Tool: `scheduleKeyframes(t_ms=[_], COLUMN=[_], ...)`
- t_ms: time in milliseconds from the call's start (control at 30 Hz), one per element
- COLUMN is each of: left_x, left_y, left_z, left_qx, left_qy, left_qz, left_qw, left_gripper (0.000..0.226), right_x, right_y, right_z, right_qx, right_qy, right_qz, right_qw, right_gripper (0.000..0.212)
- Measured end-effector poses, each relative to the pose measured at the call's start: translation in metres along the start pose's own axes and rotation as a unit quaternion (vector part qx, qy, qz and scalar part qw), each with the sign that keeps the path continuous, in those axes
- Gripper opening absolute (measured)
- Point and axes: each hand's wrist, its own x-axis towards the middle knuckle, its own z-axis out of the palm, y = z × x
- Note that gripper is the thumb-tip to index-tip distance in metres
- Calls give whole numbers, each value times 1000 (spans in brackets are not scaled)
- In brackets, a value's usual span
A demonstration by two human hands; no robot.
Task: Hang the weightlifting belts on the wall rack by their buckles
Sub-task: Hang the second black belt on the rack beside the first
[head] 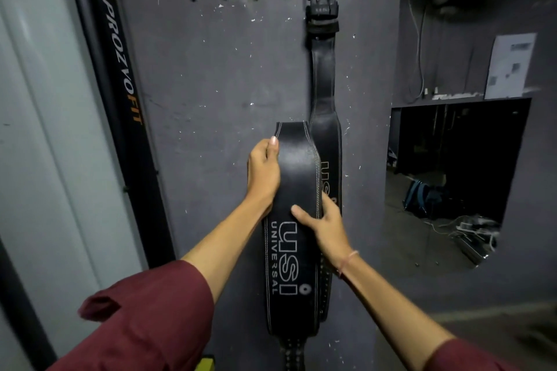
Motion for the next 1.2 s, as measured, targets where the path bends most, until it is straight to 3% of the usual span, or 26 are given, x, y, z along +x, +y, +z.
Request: scheduleKeyframes(t_ms=[167, 300, 400, 500, 567, 767, 933, 1067, 1200], left_x=[21, 26, -2, -34, -40, -28, -12, -4, -3], left_y=[9, 15, 0, -16, -20, -2, 0, 3, -2], left_z=[-8, -19, -18, -12, -7, -5, -7, -12, -15], left_qx=[28, 44, 41, 21, -11, -23, -10, -16, -23], left_qy=[-24, -6, -2, -9, 6, 79, 95, 99, 117], left_qz=[27, 34, 32, 25, 19, 50, 33, 44, 39], left_qw=[999, 998, 999, 999, 1000, 995, 995, 994, 992], left_gripper=[37, 32, 31, 25, 22, 22, 34, 27, 26], right_x=[34, 52, 66, 78, 83, 76, 32, -12, 13], right_y=[-18, -40, -57, -75, -84, -78, -6, 47, 25], right_z=[10, 21, 25, 25, 25, 16, 3, -11, -4], right_qx=[33, 38, 37, 37, 34, -6, -21, -50, -48], right_qy=[29, 24, 31, 32, 24, -26, -73, -60, -33], right_qz=[-1, -31, -47, -78, -92, -89, -42, -3, -8], right_qw=[999, 999, 998, 996, 995, 996, 996, 997, 998], right_gripper=[71, 66, 74, 35, 25, 49, 67, 40, 30])
